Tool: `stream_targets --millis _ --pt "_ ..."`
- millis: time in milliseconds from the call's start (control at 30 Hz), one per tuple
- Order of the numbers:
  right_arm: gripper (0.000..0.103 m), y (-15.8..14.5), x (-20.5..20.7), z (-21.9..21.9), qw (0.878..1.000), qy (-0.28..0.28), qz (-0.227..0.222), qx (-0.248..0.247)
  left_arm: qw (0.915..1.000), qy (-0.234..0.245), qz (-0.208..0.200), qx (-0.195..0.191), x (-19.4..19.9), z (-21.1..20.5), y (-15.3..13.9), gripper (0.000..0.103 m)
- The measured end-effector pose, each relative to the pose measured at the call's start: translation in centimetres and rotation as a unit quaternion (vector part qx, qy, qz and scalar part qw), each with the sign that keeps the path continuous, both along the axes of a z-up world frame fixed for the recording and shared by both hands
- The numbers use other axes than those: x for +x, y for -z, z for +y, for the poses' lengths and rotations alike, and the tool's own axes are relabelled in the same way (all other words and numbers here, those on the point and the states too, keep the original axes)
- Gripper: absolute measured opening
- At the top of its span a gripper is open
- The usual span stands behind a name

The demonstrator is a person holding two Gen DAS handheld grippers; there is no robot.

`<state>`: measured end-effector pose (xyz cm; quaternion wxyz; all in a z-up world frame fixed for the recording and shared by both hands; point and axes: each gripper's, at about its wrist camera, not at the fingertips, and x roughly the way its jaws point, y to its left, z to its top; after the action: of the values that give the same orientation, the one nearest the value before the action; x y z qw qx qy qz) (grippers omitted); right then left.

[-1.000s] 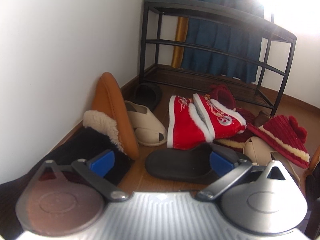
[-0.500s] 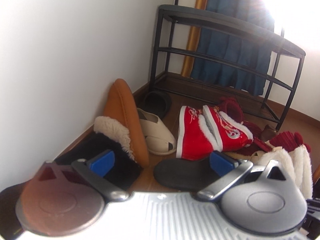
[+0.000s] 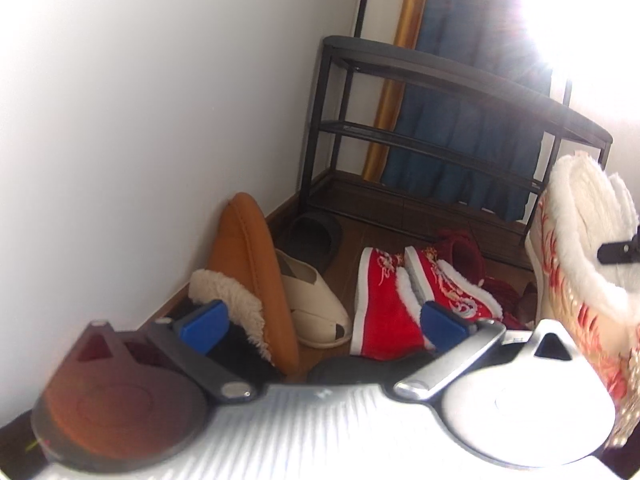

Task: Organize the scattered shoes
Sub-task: 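Lift the cream slipper pair with the right tool toward the black shoe rack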

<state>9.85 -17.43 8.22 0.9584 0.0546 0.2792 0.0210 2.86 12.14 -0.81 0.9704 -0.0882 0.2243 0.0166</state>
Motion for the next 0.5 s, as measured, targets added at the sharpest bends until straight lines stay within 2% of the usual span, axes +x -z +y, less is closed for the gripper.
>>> stream_targets --millis 100,200,367,433,500 --pt "0.009 -3.1 5.4 -1.2 1.000 0.010 -0.008 -0.006 1.0000 -0.006 -0.003 0.002 1.4 0.2 -0.6 0.103" --pt "0.009 -4.4 10.9 -2.7 1.000 0.025 -0.010 -0.002 0.9998 -0.016 -0.007 0.005 3.3 0.2 -1.0 0.103" --pt "0.009 -3.5 19.9 -6.8 0.999 0.048 -0.008 -0.004 0.9992 -0.037 -0.016 0.003 6.9 -0.5 -1.7 0.103" --pt "0.009 -2.5 22.3 -8.3 0.999 0.047 -0.004 -0.016 0.9987 -0.048 -0.019 0.002 8.4 -0.9 -2.1 0.103" --pt "0.009 -1.5 23.7 -9.5 0.999 0.039 -0.001 -0.032 0.9980 -0.051 -0.032 0.020 9.4 -2.0 -2.7 0.103"
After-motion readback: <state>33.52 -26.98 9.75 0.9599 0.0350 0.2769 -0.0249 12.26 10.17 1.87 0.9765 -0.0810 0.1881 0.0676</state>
